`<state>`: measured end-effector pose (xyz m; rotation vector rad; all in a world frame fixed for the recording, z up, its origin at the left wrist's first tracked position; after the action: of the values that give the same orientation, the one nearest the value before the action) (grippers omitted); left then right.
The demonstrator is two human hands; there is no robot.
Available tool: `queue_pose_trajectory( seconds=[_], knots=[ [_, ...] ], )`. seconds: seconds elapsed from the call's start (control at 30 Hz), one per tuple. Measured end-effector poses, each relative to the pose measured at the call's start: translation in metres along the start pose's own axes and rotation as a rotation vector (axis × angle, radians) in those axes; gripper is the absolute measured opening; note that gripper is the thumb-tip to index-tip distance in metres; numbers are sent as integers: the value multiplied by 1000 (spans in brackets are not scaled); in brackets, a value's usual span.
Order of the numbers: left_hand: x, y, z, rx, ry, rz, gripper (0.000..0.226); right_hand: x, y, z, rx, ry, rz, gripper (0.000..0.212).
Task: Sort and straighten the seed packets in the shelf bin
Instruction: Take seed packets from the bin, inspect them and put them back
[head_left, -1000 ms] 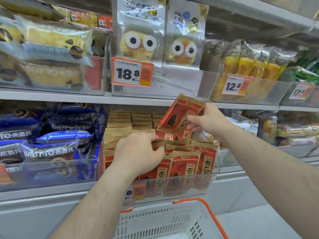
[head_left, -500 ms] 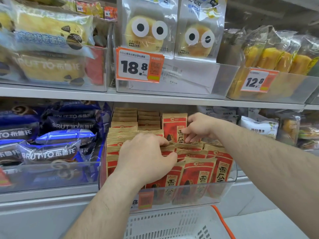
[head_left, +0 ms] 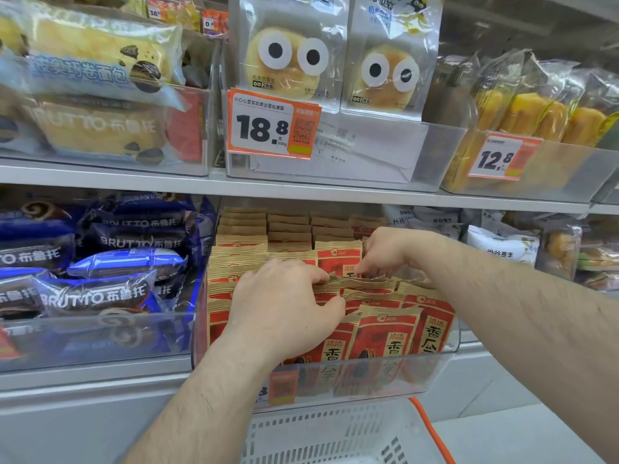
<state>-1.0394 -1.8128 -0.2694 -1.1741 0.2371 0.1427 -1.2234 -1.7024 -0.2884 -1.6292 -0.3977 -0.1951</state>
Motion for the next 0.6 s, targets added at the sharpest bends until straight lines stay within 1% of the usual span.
queue_pose_trajectory(
  seconds=[0.03,0.1,0.13,0.17,0.23,0.3,0.37,0.43,0.5,0.6],
  knots=[
    [0,0,0,3,1,-3,52,4,-7,0,26,-7,66,25],
    [1,0,0,6,3,-2,52,18,-26,-3,12,-54,214,19],
    [1,0,0,6,5,-1,52,26,-31,-5,-18,-98,243,15],
    [1,0,0,5,7,-1,52,33,-31,-8,-39,-148,212,12],
    [0,0,1,5,7,-6,51,44,-18,-14,-13,-210,54,4],
    [0,0,1,2,5,-8,52,48,-3,-17,49,-207,-75,25],
    [1,0,1,-1,6,-11,52,50,6,-21,48,-187,-153,45],
    [1,0,2,-7,11,-13,52,51,13,-26,61,-185,-208,55],
    [2,0,2,-10,17,-16,52,53,17,-30,103,-173,-238,59],
    [2,1,2,-11,26,-21,52,50,18,-36,128,-162,-217,62]
  ],
)
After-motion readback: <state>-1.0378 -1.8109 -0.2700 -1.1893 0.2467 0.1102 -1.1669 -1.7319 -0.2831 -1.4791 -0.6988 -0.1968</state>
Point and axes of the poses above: each hand's wrist, its own x-axis away from the middle knuckle, its own y-axis out of the palm, z = x × y, the point moved 8 cm from there along -x, towards the middle knuckle, and after that the axes turned 15 degrees about y, right-handed, at the moved point
